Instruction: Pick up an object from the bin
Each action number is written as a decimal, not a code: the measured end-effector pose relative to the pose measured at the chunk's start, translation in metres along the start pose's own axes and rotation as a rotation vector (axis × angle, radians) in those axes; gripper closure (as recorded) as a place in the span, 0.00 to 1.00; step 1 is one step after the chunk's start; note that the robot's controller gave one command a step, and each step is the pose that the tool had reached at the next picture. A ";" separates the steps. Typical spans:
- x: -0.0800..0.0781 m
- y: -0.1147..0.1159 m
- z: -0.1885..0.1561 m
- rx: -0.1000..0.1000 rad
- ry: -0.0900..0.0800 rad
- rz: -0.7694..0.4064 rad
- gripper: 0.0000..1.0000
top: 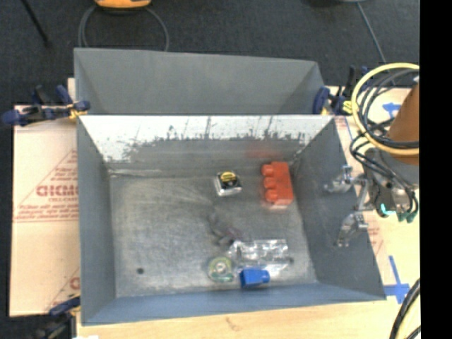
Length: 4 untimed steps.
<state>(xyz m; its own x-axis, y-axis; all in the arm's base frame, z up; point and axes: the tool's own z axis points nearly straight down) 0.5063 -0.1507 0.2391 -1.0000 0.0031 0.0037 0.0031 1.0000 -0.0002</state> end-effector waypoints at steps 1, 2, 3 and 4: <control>0.027 0.049 0.161 0.007 -0.026 -0.208 0.00; 0.023 0.067 0.162 0.007 -0.022 -0.301 0.00; 0.023 0.067 0.161 0.007 -0.022 -0.305 1.00; 0.023 -0.007 -0.001 0.006 -0.013 -0.394 1.00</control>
Offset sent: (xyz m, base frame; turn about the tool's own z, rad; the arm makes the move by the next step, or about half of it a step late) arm -0.0331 0.0506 -0.1642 -0.2075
